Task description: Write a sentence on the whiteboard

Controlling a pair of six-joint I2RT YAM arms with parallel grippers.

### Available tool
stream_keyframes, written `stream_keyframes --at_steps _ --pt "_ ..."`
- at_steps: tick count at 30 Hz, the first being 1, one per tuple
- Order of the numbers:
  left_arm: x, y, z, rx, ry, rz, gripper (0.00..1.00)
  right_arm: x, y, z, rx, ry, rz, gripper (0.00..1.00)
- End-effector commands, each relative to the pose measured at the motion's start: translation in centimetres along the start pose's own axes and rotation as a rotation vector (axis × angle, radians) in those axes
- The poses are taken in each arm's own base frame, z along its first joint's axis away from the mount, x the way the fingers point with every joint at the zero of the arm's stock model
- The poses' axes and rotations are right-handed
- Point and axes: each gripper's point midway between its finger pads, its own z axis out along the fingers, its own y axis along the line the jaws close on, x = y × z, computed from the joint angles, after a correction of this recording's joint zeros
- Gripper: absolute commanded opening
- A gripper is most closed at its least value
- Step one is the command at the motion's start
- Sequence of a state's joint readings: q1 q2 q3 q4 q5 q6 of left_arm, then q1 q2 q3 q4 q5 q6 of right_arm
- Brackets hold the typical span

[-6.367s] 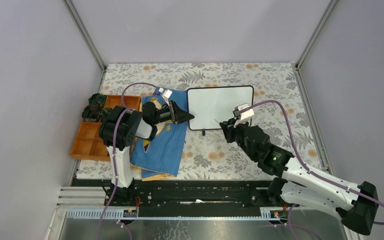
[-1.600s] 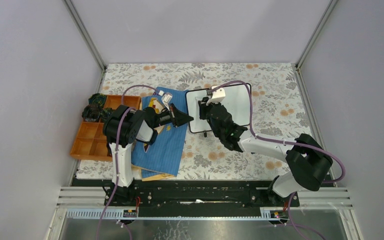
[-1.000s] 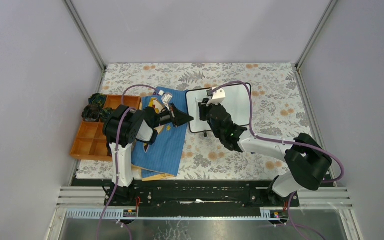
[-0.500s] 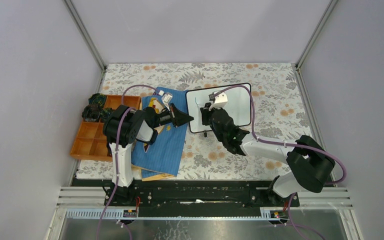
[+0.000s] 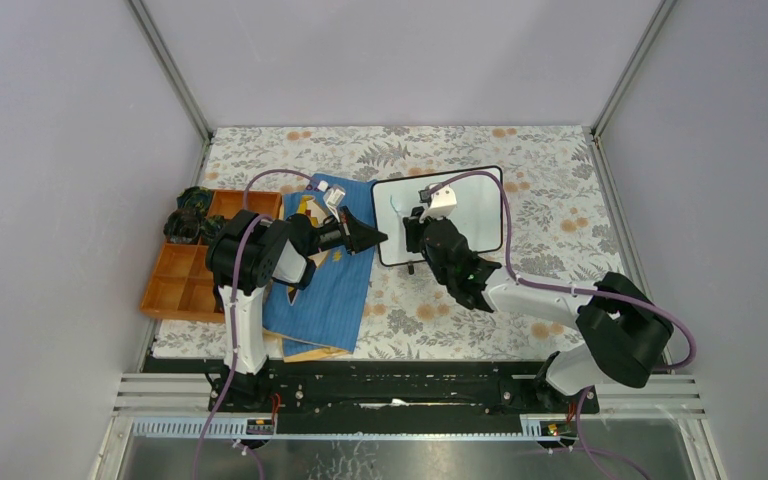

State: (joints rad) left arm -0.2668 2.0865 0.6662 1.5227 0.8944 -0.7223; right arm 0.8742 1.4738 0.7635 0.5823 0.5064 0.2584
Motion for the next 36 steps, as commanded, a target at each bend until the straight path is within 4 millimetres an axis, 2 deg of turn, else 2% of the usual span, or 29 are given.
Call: stream_keyframes --at_steps 1,11,19,23,36 --pt "-0.2 -0.3 0.3 0.015 -0.005 0.054 0.09 -1.4 -1.4 -0.3 0.056 -0.035 0.001 0.0" --pt "-0.1 -0.3 0.3 0.012 0.001 0.058 0.09 -2.5 -1.3 -1.1 0.033 -0.064 0.021 0.0" --pt "0.1 -0.3 0.3 0.012 0.006 0.058 0.09 -4.7 -1.1 -1.6 0.017 -0.119 0.06 0.0" --pt "0.1 -0.4 0.3 0.013 0.007 0.059 0.09 -5.5 -0.8 -1.2 0.006 -0.132 0.072 0.0" --pt "0.3 -0.3 0.4 0.014 0.011 0.057 0.09 -5.9 0.0 0.0 -0.023 -0.129 0.096 0.0"
